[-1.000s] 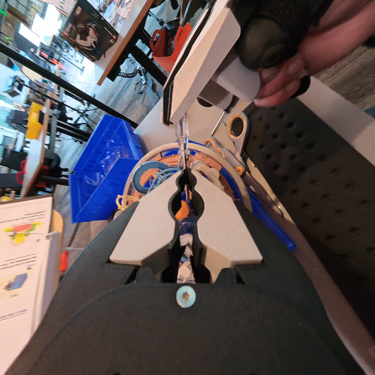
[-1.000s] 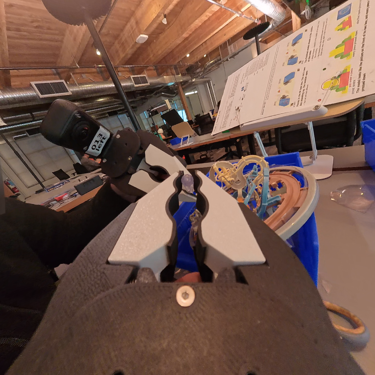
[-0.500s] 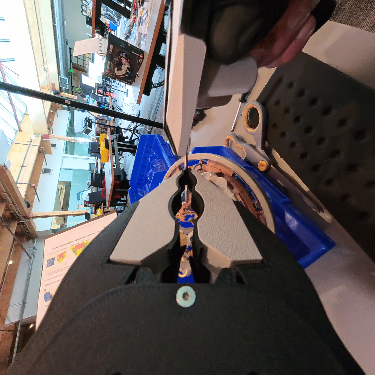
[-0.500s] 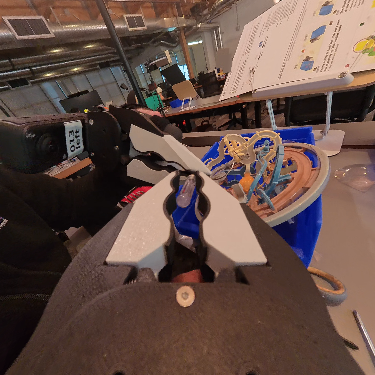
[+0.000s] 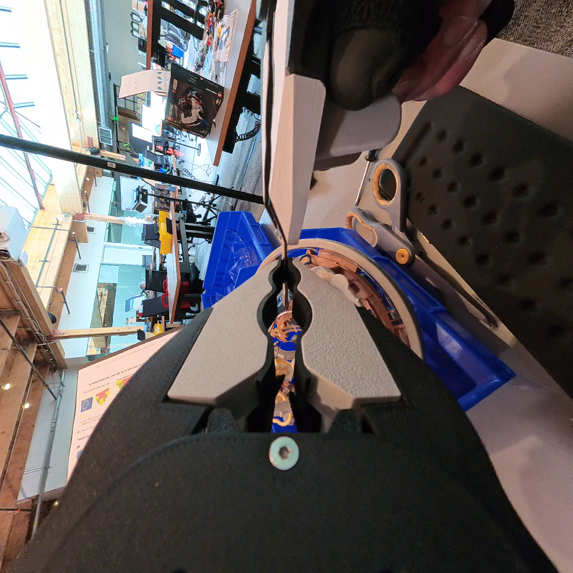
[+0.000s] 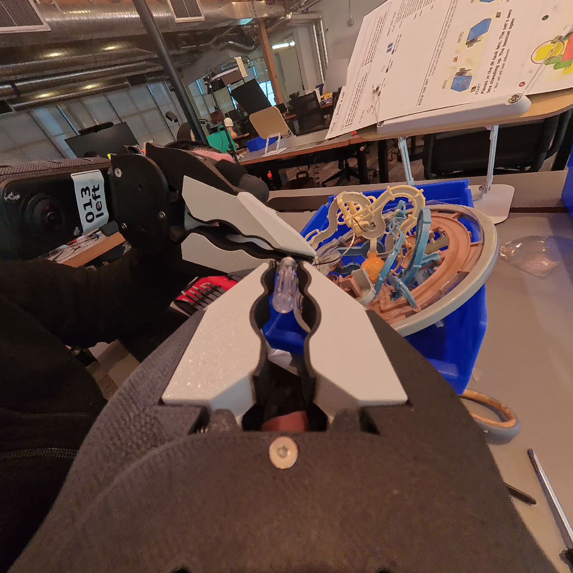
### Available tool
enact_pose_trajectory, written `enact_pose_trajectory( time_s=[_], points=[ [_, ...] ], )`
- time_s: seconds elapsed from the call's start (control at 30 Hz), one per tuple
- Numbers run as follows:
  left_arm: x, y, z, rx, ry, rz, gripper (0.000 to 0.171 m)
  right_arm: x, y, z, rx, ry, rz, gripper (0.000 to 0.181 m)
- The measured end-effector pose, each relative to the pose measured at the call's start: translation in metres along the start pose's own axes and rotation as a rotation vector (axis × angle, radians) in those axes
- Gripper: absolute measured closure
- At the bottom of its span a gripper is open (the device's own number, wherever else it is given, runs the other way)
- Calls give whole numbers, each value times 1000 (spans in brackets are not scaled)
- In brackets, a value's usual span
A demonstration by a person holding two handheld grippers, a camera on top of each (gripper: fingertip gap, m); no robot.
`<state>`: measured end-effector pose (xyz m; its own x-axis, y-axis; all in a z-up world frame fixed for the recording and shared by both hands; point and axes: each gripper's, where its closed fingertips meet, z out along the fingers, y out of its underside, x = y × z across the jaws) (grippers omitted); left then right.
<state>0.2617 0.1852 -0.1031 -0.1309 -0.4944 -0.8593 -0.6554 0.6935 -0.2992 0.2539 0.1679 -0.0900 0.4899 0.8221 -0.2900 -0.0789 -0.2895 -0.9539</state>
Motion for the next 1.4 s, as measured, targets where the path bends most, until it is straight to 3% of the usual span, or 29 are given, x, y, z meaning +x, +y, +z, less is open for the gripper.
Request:
enact_pose_trajectory(
  time_s=[0.2,0.27,0.33,0.37,0.47,0.57,0.63,0.7,0.83,0.87,1.1,1.2,1.27,1.4],
  points=[
    [3,-6,-2,47,38,-33,171,0,2,-4,-9,-9,7,173],
    [-8,-1,-9,73,52,-114,136,7,3,-6,-20,25,1,174],
    [-31,27,-17,27,53,-273,76,13,5,-10,-39,48,-12,173],
    [-37,47,-21,-4,89,-384,59,14,5,-11,-49,58,-24,173],
    [-40,96,-20,33,245,-747,35,17,10,-11,-94,89,-65,173],
    [-29,121,-2,122,417,-1035,26,16,15,-11,-134,111,-101,173],
    [-7,130,14,76,524,-1106,30,17,17,-14,-145,131,-107,173],
    [15,140,29,-32,556,-1035,50,20,20,-19,-150,149,-107,173],
    [6,145,40,-81,440,-985,84,28,26,-25,-145,161,-80,173],
    [2,149,40,-98,395,-956,104,29,27,-26,-146,163,-75,173],
    [-9,146,31,-221,219,-841,106,34,34,-35,-176,190,-99,173],
    [-16,153,23,-364,93,-726,105,32,40,-33,-204,203,-133,173],
    [-15,158,19,-467,57,-649,105,32,42,-29,-219,229,-162,174],
    [-11,152,20,-521,36,-601,105,42,53,-17,-307,310,-270,173]
  ],
)
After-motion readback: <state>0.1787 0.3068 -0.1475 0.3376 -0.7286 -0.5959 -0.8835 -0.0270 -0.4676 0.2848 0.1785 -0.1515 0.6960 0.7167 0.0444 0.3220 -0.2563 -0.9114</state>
